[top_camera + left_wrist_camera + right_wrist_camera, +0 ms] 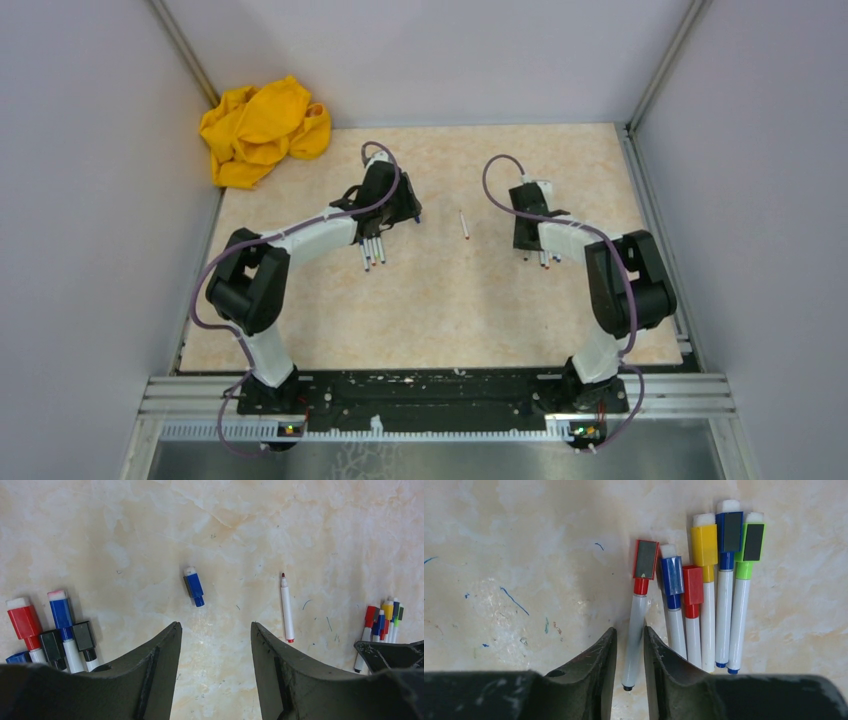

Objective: Open the pen caps

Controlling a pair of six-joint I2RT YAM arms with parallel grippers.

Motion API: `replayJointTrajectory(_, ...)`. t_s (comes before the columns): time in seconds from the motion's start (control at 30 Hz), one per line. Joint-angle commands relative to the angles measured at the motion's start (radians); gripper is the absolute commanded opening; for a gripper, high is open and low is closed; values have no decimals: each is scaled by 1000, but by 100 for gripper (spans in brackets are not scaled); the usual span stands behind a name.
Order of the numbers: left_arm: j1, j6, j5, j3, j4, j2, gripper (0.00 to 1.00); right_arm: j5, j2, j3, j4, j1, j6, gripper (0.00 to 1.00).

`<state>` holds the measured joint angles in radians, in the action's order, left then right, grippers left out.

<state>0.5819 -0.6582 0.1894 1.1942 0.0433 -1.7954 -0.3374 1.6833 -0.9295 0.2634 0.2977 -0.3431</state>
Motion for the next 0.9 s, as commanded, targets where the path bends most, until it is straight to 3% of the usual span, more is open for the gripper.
replayJointTrajectory(0.0, 6, -4, -8, -7, -25, -8, 60, 6, 37, -2, 15, -5, -9, 22)
replayJointTrajectory(0.27, 7, -3, -16, -10, -24, -9, 60, 23, 25, 21, 5, -4, -11, 0)
replayJointTrajectory(0.43, 7, -2, -60, -6, -36, -16, 60, 86, -29, 25, -15, 13, 11, 0)
replayJointTrajectory(0.67, 6, -20, -351, -6, -182, -63, 60, 389, -108, 16, -119, 55, 26, 0)
replayJointTrajectory(0.87, 6, -59, -469, -1, -234, -91, 60, 538, -112, -21, -171, 86, 14, 0)
